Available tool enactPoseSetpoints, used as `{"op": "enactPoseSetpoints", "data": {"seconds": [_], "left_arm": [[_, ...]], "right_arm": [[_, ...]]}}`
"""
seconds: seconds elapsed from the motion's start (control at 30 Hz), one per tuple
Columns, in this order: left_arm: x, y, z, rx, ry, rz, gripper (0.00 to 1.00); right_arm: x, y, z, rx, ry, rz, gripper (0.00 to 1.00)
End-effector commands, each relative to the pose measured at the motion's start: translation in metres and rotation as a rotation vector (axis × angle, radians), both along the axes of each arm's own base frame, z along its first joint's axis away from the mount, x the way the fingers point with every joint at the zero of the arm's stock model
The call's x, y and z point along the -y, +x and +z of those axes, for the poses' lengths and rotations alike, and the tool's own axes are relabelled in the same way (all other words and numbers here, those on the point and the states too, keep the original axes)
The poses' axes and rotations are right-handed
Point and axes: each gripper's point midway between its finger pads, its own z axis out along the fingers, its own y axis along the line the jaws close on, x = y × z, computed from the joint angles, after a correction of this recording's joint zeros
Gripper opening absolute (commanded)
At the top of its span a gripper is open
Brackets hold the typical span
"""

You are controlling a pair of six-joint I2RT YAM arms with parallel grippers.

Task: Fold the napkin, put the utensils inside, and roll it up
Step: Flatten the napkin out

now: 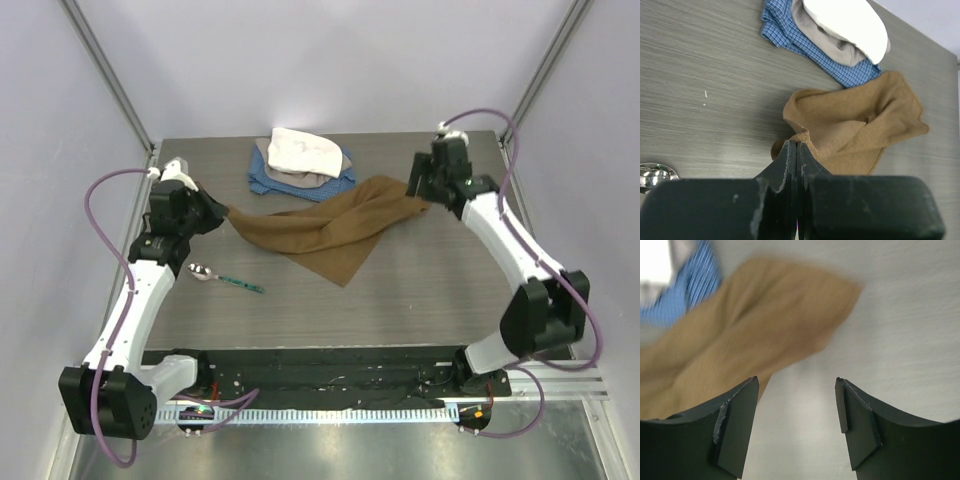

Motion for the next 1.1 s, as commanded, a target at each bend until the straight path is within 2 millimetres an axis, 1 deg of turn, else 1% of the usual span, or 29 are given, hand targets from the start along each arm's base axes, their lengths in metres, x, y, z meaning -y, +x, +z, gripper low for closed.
{"op": "enactPoseSetpoints", "data": {"seconds": [0.0, 0.03, 0.07, 0.1, 0.13, 0.17, 0.2, 0.23, 0.27, 0.33, 0.37, 0.43, 0.47, 0.57, 0.6, 0.73, 0.87, 1.07], "left_arm": [[0.008, -0.006, 0.005, -0.022, 0.029, -0.095, 0.0], [0.008, -0.007, 0.003, -0.029, 0.037, -0.102, 0.0], [0.007, -0.007, 0.003, -0.029, 0.059, -0.116, 0.0], [0.006, -0.009, 0.0, -0.042, 0.07, -0.116, 0.0], [0.005, -0.009, 0.001, -0.038, 0.076, -0.118, 0.0], [0.005, -0.01, -0.003, -0.047, 0.08, -0.117, 0.0], [0.005, -0.01, -0.003, -0.038, 0.079, -0.118, 0.0], [0.005, -0.01, -0.004, -0.038, 0.079, -0.118, 0.0], [0.004, -0.011, -0.007, -0.043, 0.081, -0.114, 0.0], [0.003, -0.013, -0.011, -0.058, 0.088, -0.117, 0.0], [0.003, -0.013, -0.012, -0.062, 0.09, -0.118, 0.0], [0.002, -0.015, -0.013, -0.068, 0.1, -0.119, 0.0], [0.001, -0.015, -0.012, -0.064, 0.104, -0.118, 0.0], [-0.002, -0.017, -0.009, -0.057, 0.121, -0.105, 0.0], [-0.004, -0.018, -0.009, -0.053, 0.127, -0.102, 0.0], [-0.006, -0.018, -0.007, -0.047, 0.136, -0.094, 0.0], [-0.003, -0.018, -0.007, -0.048, 0.127, -0.103, 0.0], [-0.002, -0.018, -0.007, -0.048, 0.122, -0.107, 0.0]], "right_arm": [[-0.065, -0.068, -0.014, -0.018, 0.074, 0.141, 0.7], [-0.076, -0.081, -0.022, -0.036, 0.081, 0.172, 0.7], [-0.09, -0.093, -0.034, -0.068, 0.091, 0.198, 0.7], [-0.108, -0.116, -0.055, -0.129, 0.073, 0.254, 0.7], [-0.117, -0.127, -0.065, -0.159, 0.066, 0.278, 0.7], [-0.122, -0.139, -0.078, -0.192, 0.062, 0.269, 0.69], [-0.135, -0.151, -0.084, -0.208, 0.054, 0.305, 0.69], [-0.141, -0.157, -0.089, -0.214, 0.055, 0.312, 0.68], [-0.145, -0.163, -0.099, -0.237, 0.045, 0.324, 0.67], [-0.163, -0.173, -0.107, -0.248, 0.048, 0.366, 0.67], [-0.169, -0.175, -0.114, -0.267, 0.035, 0.381, 0.66], [-0.183, -0.178, -0.12, -0.272, 0.022, 0.416, 0.66], [-0.188, -0.177, -0.126, -0.286, 0.011, 0.422, 0.65], [-0.201, -0.172, -0.127, -0.281, -0.004, 0.448, 0.65], [-0.202, -0.171, -0.133, -0.293, -0.016, 0.451, 0.65], [-0.208, -0.166, -0.138, -0.296, -0.036, 0.462, 0.64], [-0.214, -0.162, -0.143, -0.297, -0.041, 0.471, 0.64], [-0.218, -0.161, -0.153, -0.313, -0.051, 0.471, 0.64]]}}
